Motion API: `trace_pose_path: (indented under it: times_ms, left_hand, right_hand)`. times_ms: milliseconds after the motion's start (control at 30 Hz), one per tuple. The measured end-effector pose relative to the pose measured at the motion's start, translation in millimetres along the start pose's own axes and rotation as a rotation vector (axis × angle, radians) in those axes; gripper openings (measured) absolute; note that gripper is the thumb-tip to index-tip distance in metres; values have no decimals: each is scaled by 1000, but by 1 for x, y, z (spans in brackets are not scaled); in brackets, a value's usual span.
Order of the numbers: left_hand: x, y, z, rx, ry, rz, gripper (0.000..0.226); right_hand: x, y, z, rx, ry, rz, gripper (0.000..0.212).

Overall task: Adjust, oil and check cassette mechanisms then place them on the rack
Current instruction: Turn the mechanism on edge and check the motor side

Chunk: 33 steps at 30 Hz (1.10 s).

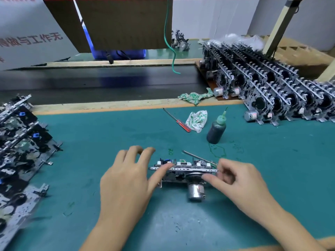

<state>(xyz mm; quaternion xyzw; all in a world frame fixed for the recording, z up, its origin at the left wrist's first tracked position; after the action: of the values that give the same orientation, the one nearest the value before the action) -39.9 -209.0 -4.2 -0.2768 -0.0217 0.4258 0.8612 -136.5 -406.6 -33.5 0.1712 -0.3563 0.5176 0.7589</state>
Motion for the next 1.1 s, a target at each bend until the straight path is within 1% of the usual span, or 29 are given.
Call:
trace_pose_path:
  times_ms: [33,67,100,133,167,233,300,367,433,633,800,867,933,967,1000,1033,1067,1100]
  left_hand:
    - [-3,-1,-1,7,74,-26,57]
    - [-7,-3,-2,21,172,-79,56]
    - [-12,-5,-4,37,250,-145,54]
    - [-18,-8,-6,55,297,-215,51]
    - [-24,-10,-8,75,328,-279,48]
    - [-32,-14,-14,107,390,-357,40]
    - [-33,-14,-19,102,458,-361,33]
    - [-32,-13,-23,87,526,-314,29]
    - [-32,-14,-25,78,562,-282,27]
    - [-34,-12,-26,61,563,-274,27]
    - [-35,-13,-26,57,570,-262,27]
    - [-34,-12,-27,64,581,-263,26]
    - [-33,-11,-27,65,586,-246,25]
    - [-34,-11,-27,64,585,-238,26]
    - [-34,-11,-26,59,582,-234,26]
    - [-34,-11,-26,53,581,-232,26]
    - [-35,-11,-26,44,582,-229,27]
    - [-35,-11,-25,37,584,-226,27]
  right_hand:
    - [0,-3,2,-12,-46,23,40]
    - [0,-6,-1,31,-149,29,40]
    - [-1,-10,-6,103,-257,32,45]
    - [-1,-14,-12,171,-336,45,48]
    - [-1,-16,-16,207,-383,68,46]
    - [1,-19,-21,212,-441,99,40]
    - [0,-19,-22,193,-471,97,39]
    - [-2,-19,-23,169,-475,100,32]
    - [-2,-18,-23,137,-471,103,31]
    - [-3,-16,-27,113,-558,99,29]
    - [-2,-16,-23,117,-537,96,34]
    - [-1,-12,-22,158,-482,96,41]
    - [-3,-5,-19,167,-252,147,52]
    - [-4,-2,-14,119,-107,181,55]
    - [-4,3,-7,38,26,217,51]
    - [-4,8,-3,-40,141,266,43]
    - [-2,12,0,-97,243,322,38]
    - [-1,15,0,-123,328,374,39]
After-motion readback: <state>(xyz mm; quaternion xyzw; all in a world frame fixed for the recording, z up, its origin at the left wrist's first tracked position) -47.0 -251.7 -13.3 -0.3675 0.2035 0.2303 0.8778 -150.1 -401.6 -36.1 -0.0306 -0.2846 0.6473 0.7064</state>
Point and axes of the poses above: each hand's wrist, its own y-axis away from the middle knuckle, its own z-axis out of the back of the hand, x = y × z, the point moved 5 cm from there along -y, towards the middle knuckle, and after that the axes turned 2 degrees about -y, right-handed, at the moved point
